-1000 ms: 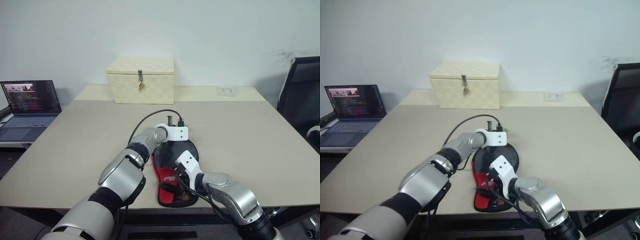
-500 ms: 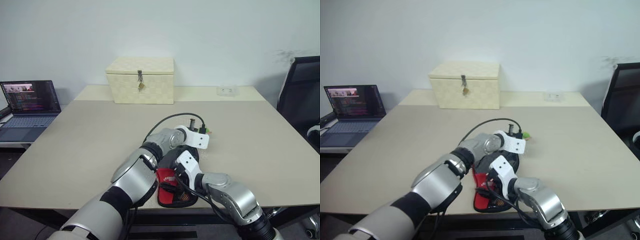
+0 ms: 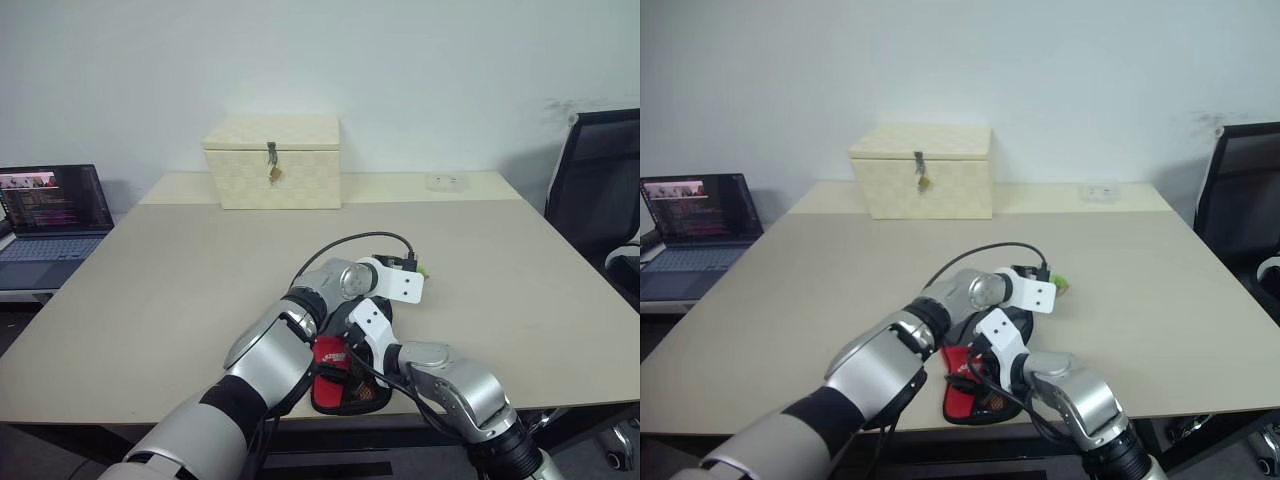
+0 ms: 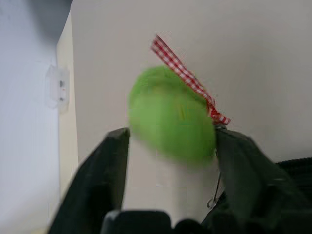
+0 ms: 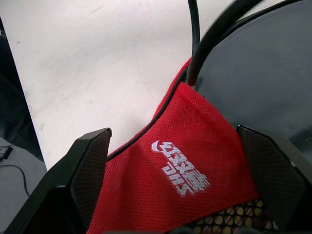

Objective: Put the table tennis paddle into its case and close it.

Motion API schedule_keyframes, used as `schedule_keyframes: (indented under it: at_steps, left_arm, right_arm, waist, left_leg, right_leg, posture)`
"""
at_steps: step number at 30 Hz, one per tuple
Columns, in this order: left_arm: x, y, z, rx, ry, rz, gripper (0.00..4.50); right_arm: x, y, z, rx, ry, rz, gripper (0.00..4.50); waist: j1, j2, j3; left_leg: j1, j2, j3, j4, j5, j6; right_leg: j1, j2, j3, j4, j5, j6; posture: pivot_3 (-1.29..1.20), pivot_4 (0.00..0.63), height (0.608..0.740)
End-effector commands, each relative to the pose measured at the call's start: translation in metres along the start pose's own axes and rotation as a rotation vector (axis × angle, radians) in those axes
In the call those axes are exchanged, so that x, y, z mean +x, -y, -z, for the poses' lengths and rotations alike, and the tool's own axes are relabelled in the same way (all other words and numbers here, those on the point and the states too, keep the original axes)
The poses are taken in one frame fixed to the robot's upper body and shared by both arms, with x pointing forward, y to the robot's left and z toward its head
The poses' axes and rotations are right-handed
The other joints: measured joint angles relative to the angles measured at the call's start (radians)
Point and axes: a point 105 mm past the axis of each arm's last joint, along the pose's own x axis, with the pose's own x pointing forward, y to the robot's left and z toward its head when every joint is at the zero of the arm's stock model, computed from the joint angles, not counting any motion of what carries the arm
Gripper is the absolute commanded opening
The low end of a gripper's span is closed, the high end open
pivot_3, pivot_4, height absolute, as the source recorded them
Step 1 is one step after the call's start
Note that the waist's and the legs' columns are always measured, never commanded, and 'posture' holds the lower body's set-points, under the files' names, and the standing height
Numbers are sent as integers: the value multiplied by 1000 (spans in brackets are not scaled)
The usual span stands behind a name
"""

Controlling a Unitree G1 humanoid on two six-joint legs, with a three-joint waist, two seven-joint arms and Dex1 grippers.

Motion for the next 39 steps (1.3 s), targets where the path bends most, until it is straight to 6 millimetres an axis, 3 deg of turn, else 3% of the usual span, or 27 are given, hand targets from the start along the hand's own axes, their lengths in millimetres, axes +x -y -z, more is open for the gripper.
schedule_keyframes:
  at_steps: [1,10,18,24,29,33,39]
  left_arm:
    - [-6,-18,-4,-68,48,-54,2849]
    - [-26,-42,12,-403,117,-101,2849]
    - [-57,-38,39,-582,150,74,2849]
    - [-75,-36,54,-751,207,85,2849]
    - [-77,-4,53,-818,296,197,2849]
    - [-77,22,47,-853,369,289,2849]
    - [-73,54,52,-862,334,337,2849]
  right_arm:
    - [7,3,37,96,-136,-8,4500]
    - [-2,9,24,84,-129,-42,4500]
    - [-19,9,-6,60,-55,-93,4500]
    - [-38,8,-33,9,15,-117,4500]
    - [-65,15,-58,-27,91,-96,4500]
    - [-91,29,-62,-78,93,-33,4500]
    - [-118,84,-59,-231,59,233,4500]
  waist:
    - [-1,0,0]
    - [-2,0,0]
    - [-1,0,0]
    - [0,0,1]
    - [1,0,1]
    - [3,1,2]
    - [6,0,2]
  left_leg:
    - [0,0,0,0,0,0]
    - [0,0,0,1,0,0]
    - [-2,0,-1,1,0,0]
    - [-3,0,-2,1,0,0]
    - [-4,0,-2,1,0,1]
    - [-4,0,-2,1,0,1]
    - [-4,0,-1,1,-1,2]
  right_leg:
    - [0,0,0,0,0,0]
    - [0,0,0,3,0,0]
    - [-1,0,-1,0,0,0]
    - [-2,0,-1,0,0,0]
    - [-2,0,-1,0,0,0]
    - [-2,0,-2,-1,0,0]
    - [-2,0,-1,-1,0,0]
  posture:
    - [0,150,740]
    - [0,150,740]
    - [0,150,740]
    - [0,150,740]
    - [0,150,740]
    - [0,150,740]
    - [0,150,740]
